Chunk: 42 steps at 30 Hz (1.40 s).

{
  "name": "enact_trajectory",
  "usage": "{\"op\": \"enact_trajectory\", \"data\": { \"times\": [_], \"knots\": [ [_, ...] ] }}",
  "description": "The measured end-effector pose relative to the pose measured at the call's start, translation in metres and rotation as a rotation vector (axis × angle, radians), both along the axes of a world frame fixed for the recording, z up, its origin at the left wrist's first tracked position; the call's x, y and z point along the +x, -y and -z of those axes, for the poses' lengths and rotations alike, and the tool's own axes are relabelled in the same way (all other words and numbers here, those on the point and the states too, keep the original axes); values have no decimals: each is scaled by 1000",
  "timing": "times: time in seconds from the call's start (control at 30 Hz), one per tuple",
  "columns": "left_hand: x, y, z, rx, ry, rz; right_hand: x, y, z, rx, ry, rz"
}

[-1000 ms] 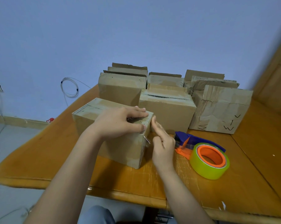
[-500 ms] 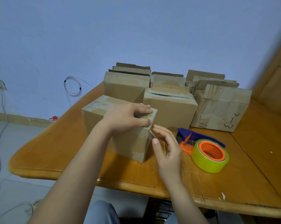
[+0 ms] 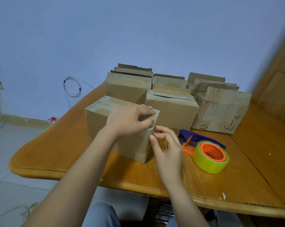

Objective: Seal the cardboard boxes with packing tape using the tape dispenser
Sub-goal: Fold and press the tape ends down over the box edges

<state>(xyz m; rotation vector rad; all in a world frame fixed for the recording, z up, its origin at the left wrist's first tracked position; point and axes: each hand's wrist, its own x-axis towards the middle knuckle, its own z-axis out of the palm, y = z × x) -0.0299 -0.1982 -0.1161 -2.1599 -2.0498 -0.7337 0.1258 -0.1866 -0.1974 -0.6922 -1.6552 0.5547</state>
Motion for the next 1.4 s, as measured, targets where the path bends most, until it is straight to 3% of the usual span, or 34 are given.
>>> {"op": "enact_trajectory", "data": {
  "times": [0.23, 0.5, 0.63, 0.97, 1.1, 1.4],
  "knots": [
    [1, 1, 11, 154, -158, 5, 2, -1, -7, -77, -30, -71],
    [0, 2, 11, 117, -135, 12, 2, -3, -16, -145, -65, -63],
    [0, 0, 10, 101, -137, 8, 4, -13, -26, -378, -95, -124],
    [-1, 1, 10, 97, -117, 12, 10, -62, -61, -291, 432, -253],
    [-1, -1, 12, 105, -91, 5, 19, -60, -58, -444, 448, -490],
    [-1, -1, 16, 192, -84, 11, 11, -67, -69, -410, 443, -397]
  ]
}}
